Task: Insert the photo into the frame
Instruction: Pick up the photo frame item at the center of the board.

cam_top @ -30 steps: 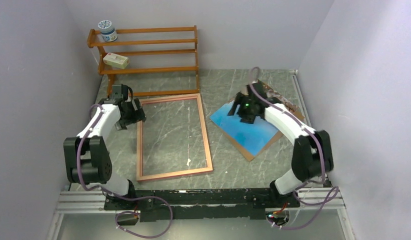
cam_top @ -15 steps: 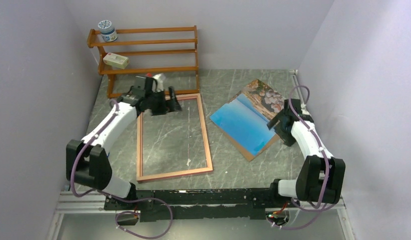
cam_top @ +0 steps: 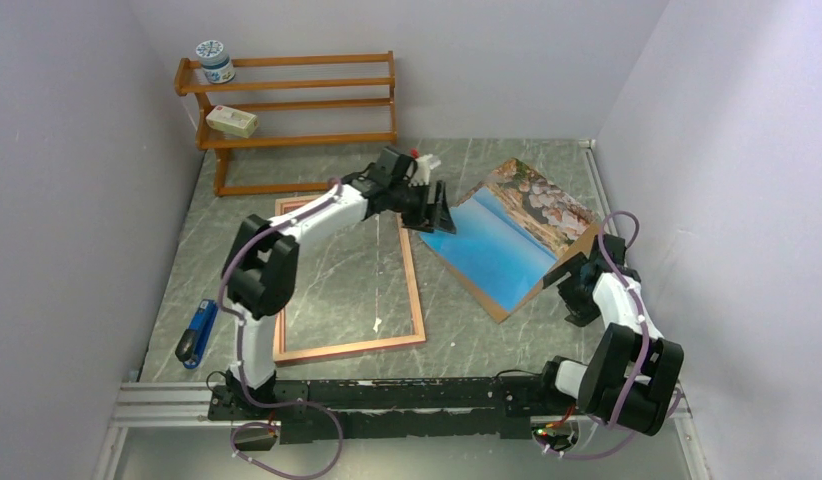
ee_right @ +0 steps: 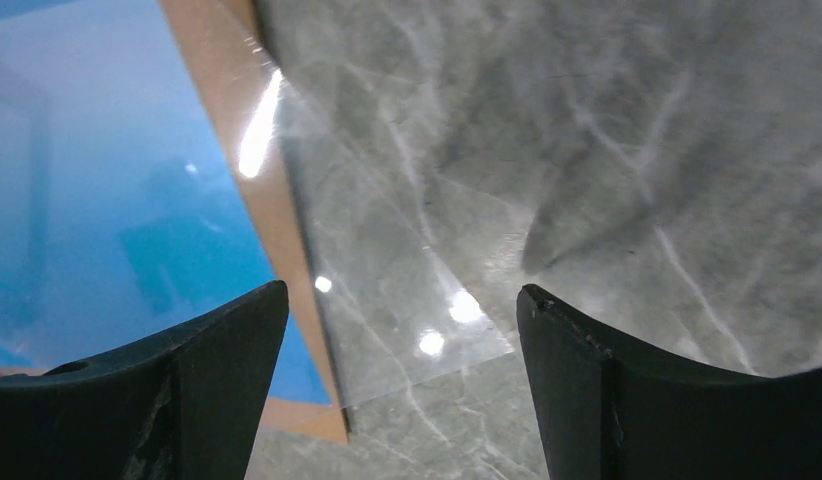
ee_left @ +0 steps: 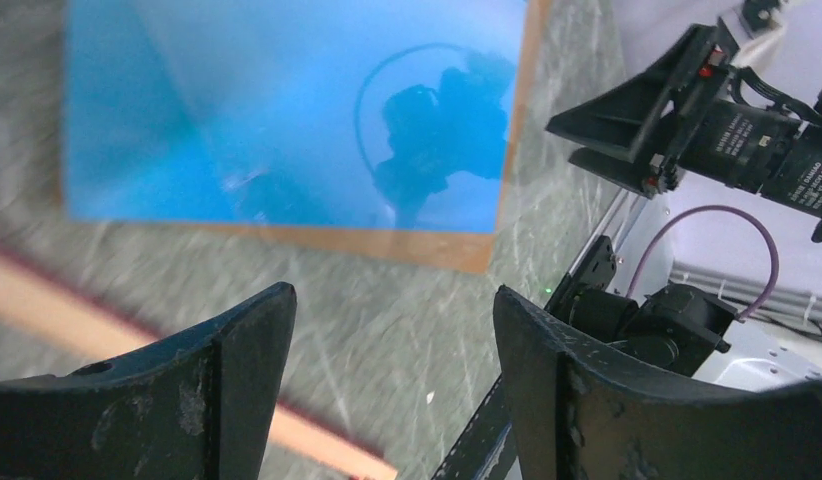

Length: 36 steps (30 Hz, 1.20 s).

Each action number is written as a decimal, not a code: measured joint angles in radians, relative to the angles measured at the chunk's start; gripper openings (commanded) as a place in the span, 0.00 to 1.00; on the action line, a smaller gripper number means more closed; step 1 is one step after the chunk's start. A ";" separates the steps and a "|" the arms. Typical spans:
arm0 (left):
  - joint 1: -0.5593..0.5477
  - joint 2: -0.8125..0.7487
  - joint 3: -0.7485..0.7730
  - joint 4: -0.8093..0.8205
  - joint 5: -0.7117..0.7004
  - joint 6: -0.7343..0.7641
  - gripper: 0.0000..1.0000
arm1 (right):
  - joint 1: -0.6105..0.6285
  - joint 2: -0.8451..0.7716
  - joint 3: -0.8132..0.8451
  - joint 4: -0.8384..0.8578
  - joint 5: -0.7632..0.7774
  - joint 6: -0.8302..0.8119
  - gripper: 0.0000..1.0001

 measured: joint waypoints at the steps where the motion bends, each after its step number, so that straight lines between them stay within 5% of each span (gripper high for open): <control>1: -0.019 0.034 0.034 0.008 0.014 -0.003 0.70 | -0.003 0.001 -0.005 0.011 -0.024 -0.007 0.85; 10: -0.119 0.293 0.298 0.007 0.064 -0.014 0.67 | -0.004 0.022 -0.042 0.097 -0.174 -0.034 0.83; 23: -0.120 0.478 0.452 -0.140 -0.038 0.117 0.64 | -0.010 0.052 -0.057 0.168 -0.341 -0.052 0.82; 36: -0.123 0.484 0.517 -0.238 -0.248 0.200 0.65 | -0.006 -0.004 -0.019 0.048 -0.033 -0.036 0.83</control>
